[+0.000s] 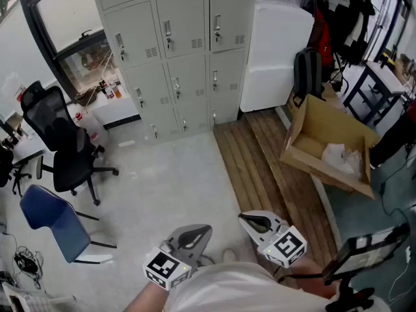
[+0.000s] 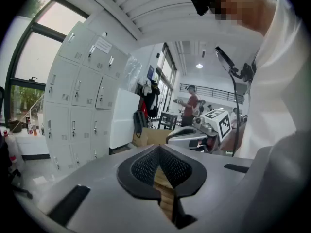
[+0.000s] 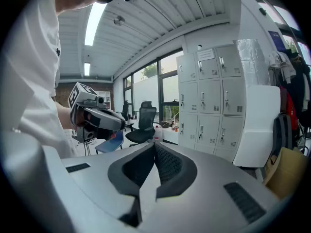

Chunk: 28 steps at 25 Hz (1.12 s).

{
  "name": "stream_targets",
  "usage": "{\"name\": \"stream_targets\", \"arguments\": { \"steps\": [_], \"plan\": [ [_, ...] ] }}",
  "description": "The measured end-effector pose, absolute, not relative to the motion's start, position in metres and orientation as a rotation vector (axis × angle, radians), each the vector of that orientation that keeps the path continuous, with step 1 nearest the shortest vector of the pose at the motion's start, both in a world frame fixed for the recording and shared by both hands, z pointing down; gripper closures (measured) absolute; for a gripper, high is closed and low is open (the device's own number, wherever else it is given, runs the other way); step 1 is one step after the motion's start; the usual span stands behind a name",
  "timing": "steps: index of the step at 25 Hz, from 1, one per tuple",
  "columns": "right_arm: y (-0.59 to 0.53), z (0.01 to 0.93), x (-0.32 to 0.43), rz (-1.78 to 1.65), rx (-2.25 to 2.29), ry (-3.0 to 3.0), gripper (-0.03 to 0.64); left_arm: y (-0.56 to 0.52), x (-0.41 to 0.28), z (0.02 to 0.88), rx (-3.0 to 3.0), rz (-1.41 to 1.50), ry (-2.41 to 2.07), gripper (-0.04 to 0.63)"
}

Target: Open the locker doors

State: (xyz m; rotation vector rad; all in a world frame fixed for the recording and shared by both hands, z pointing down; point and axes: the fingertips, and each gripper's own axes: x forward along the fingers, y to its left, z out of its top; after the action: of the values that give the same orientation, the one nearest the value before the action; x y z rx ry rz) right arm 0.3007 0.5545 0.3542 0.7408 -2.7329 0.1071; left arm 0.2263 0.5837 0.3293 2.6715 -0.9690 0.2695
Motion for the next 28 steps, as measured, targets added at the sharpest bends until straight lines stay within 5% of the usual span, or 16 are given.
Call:
{"name": "stream_targets", "arguments": {
  "steps": [16,28],
  "plan": [
    [0.544,0.370,0.357,0.164,0.702,-2.767,0.600,0.581,0.292,0.341,2.653,0.349,-0.994,0.583],
    [0.457,0.390,0.297,0.213,0.728,-2.796,0.597,0.500,0.232,0.367,2.615,0.280,-1.010,0.581]
  ]
}}
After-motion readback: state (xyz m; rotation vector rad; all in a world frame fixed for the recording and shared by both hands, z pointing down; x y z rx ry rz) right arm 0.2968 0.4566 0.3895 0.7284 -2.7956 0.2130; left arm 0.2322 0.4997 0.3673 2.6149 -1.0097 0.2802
